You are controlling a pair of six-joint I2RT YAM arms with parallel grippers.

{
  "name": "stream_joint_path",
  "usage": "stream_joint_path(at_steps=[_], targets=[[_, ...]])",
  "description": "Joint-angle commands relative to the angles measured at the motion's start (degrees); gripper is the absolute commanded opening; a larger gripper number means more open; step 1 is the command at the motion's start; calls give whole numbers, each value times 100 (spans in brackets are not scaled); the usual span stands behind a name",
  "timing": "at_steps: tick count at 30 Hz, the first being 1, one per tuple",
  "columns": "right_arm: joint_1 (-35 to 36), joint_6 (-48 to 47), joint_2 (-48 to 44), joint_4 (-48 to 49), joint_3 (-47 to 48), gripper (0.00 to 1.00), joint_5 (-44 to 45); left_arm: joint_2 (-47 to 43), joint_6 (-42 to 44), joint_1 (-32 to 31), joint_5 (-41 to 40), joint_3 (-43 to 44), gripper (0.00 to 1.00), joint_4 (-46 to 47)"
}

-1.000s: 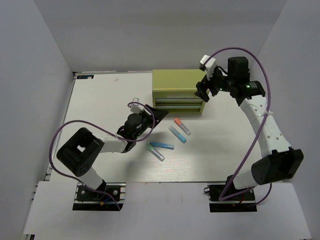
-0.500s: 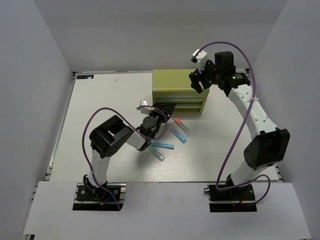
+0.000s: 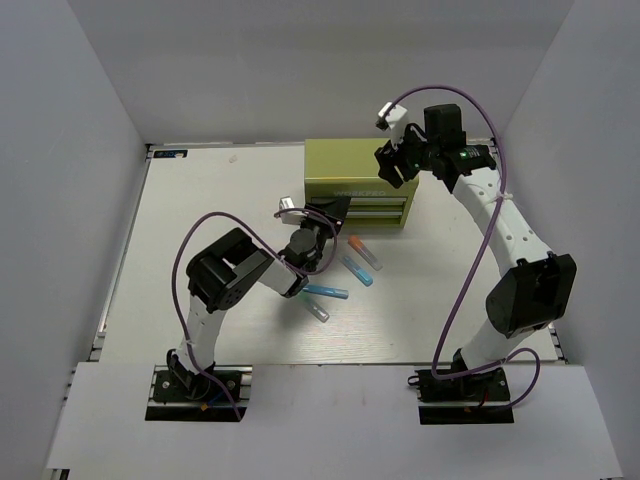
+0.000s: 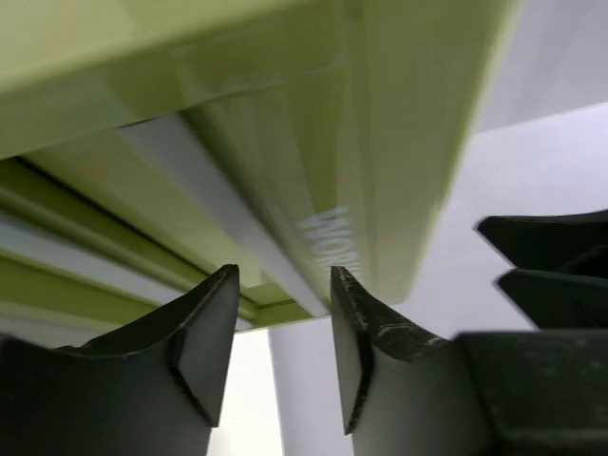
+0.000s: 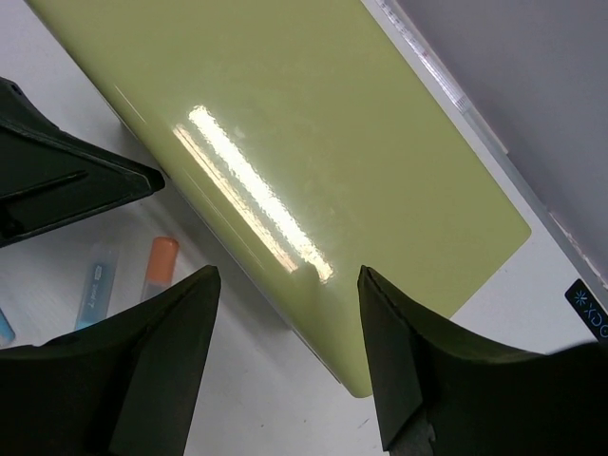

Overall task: Sort the stationery into containers
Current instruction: Open the drawer in the storage box.

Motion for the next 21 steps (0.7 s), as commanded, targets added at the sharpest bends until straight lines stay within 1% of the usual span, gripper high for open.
stream_joint_path(at_steps=[1,2,8,10,11,14,21], targets=[[39,-67,-12,0,258,65,-173,1,-24,-23,-122,89,52,-74],[30,-76,-4,0,267,65,-199,1,-24,-23,-122,142,51,-74],[92,-278,66,-79,275,65,-217,53,-77,-23,-175,194,51,-179],[109,-436,101,-167,214,66,-217,106,-139,-23,-228,195,51,-179],[135,-471,110,-159,188,68,-191,106,-139,-23,-228,195,51,-179],[144,-577,146,-150,82,70,-59,158,-191,-23,-281,248,51,-232],[144,-665,268,-53,21,70,160,212,-306,-23,-333,300,49,-232]])
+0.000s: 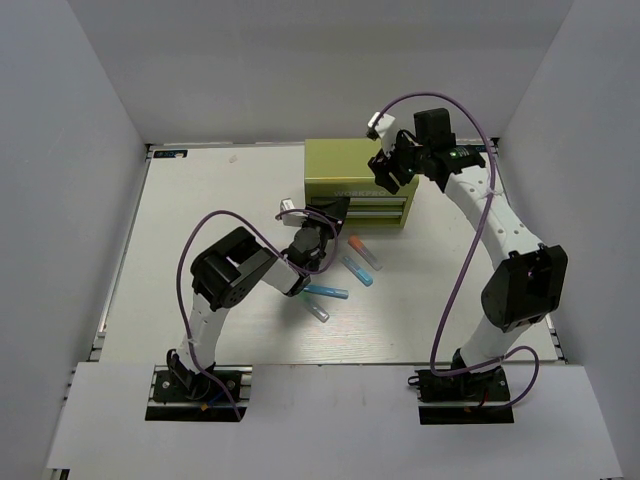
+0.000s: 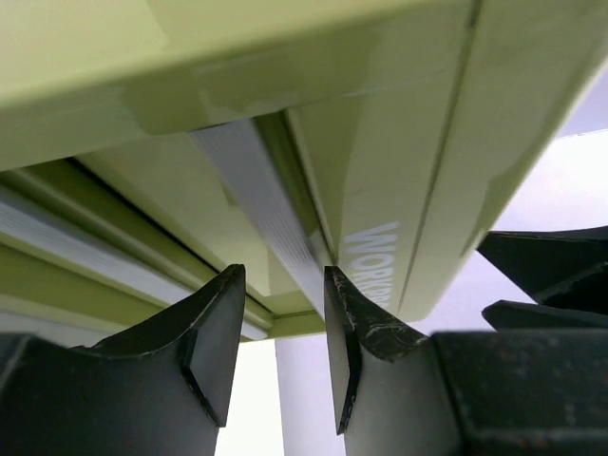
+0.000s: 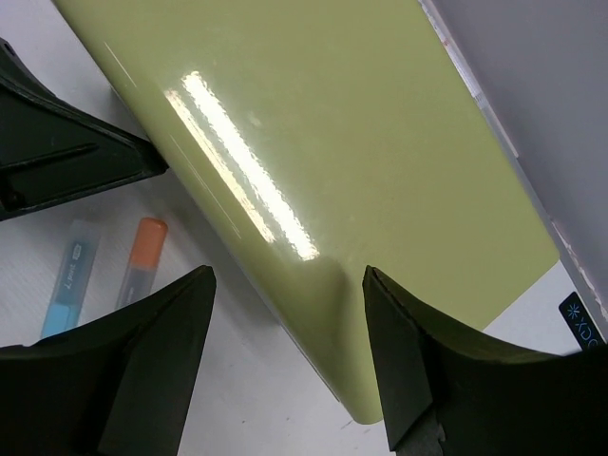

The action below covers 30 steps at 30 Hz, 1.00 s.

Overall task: Sort the stationery into containers
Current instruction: Open the drawer in the storage box.

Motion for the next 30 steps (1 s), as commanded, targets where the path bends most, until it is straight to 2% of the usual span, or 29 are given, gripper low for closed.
stream_joint_path(at_steps=[1,16,23,27,30], targets=[[20,-138,52,71,21,70,147,0,-65,-23,-99,130,49,-13],[37,-261,96,142,-41,71,183,228,-505,-23,-530,463,46,-119],[29,-569,44,80,-164,71,113,395,-864,-128,-847,516,39,-119],[37,-788,17,-51,-190,73,-10,448,-970,-180,-1022,569,27,-119],[37,-859,8,-122,-190,74,-37,518,-970,-181,-1136,631,23,-67]])
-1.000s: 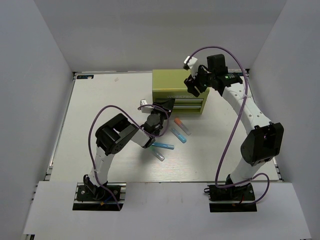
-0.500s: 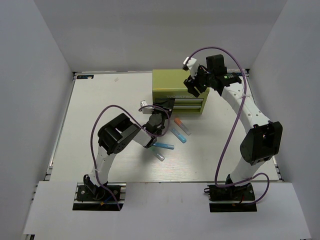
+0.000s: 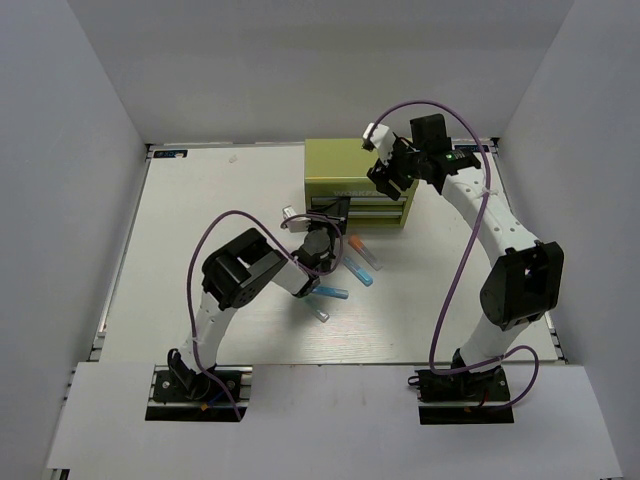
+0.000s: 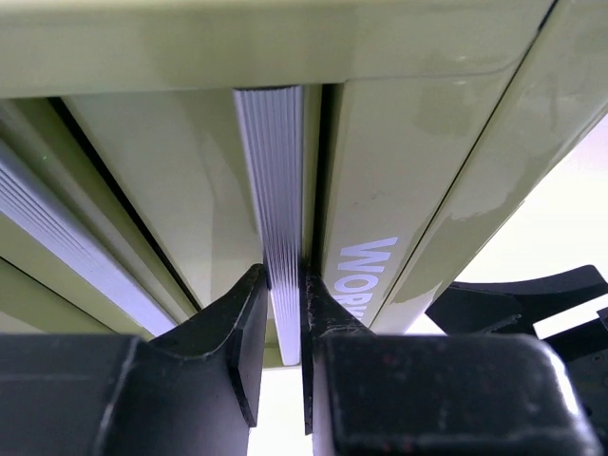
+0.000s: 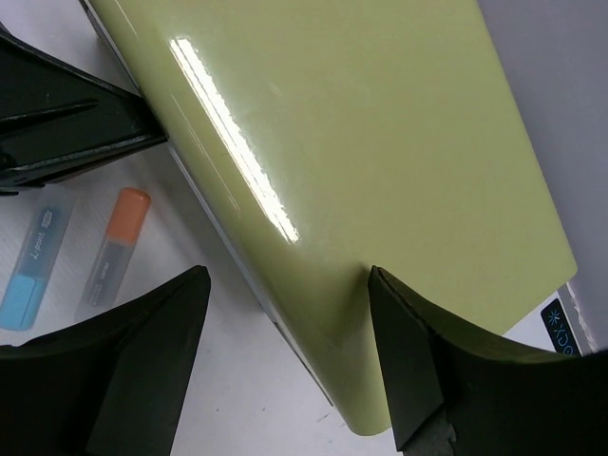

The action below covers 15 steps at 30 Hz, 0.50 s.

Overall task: Sort the stationery into containers
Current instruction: Open the drawer in the storage box.

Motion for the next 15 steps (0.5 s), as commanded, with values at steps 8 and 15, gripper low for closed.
stream_joint_path(at_steps=[8,15], targets=[[53,-329,-94,-166,46,74,-78,298,-57,-61,-372,310,6,-94],[88,-250,28,-61,107,74,272,298,-57,-113,-425,257,0,-94]])
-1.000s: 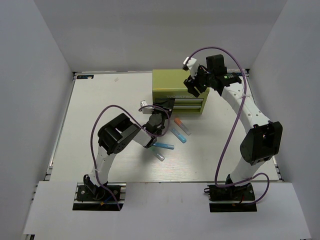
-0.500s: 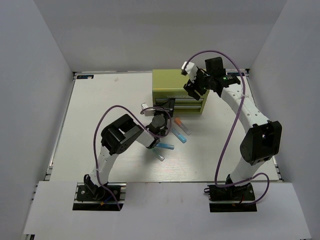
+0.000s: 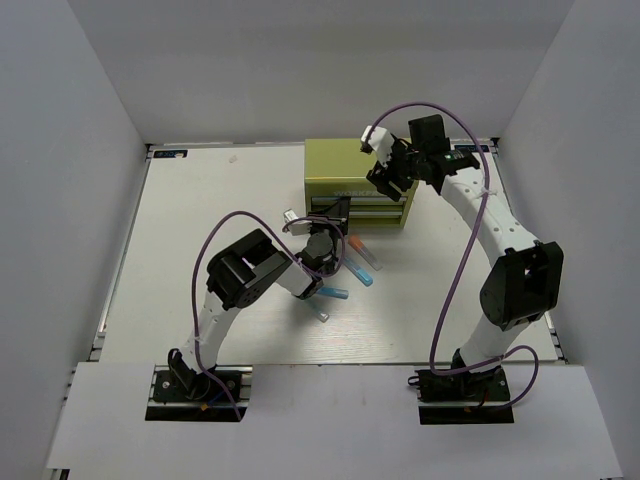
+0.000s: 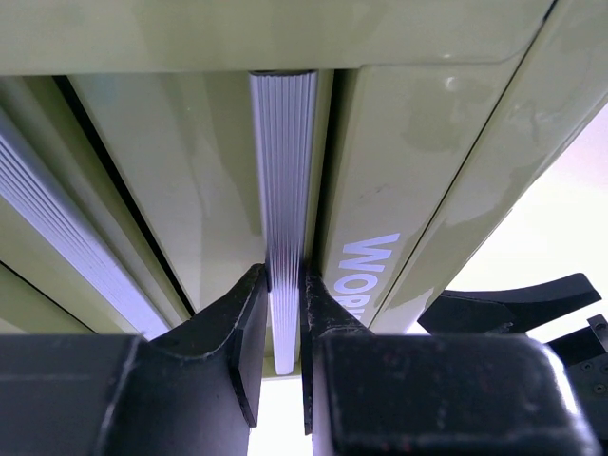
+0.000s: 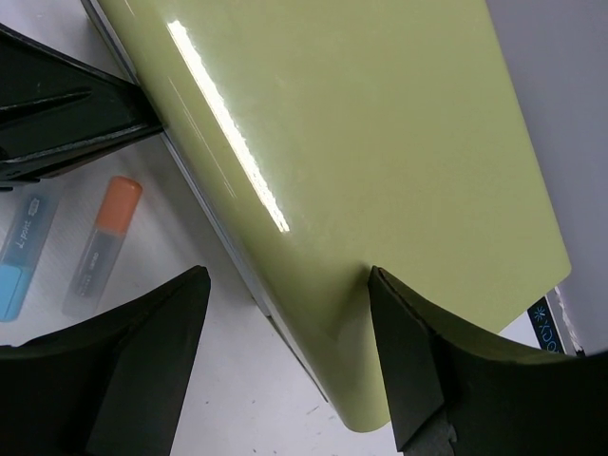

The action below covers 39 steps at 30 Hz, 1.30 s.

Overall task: Sort the stationery into containers
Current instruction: Open the drawer in the storage box.

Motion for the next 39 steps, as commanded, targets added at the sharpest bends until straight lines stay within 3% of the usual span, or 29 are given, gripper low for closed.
stream_joint_path(at_steps=[1,39], targets=[[40,45,64,-2,142,74,238,56,17,0,-101,131,0,-323],[93,722,784,-336,1039,70,1030,-314,184,-677,-365,-819,0,247]])
